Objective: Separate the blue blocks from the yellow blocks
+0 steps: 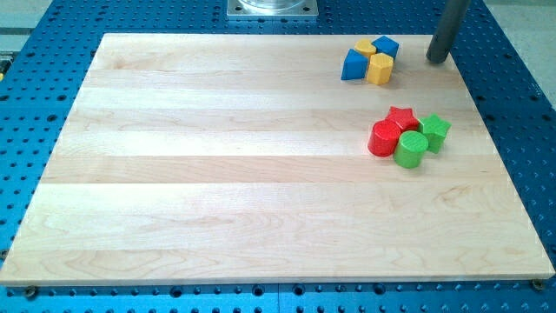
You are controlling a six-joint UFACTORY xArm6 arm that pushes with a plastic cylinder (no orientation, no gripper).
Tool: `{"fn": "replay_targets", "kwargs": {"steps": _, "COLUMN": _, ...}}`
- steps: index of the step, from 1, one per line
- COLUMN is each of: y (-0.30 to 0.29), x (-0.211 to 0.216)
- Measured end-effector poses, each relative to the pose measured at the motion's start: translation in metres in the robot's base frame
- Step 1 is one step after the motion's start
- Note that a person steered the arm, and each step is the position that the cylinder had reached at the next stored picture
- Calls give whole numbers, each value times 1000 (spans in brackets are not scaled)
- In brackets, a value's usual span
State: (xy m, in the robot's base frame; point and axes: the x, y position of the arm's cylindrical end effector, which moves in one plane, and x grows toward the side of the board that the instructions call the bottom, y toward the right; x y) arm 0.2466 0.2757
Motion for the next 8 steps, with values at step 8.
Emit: {"fn": "replay_targets", "kwargs": {"steps": 8, "y": -138, "x": 34}}
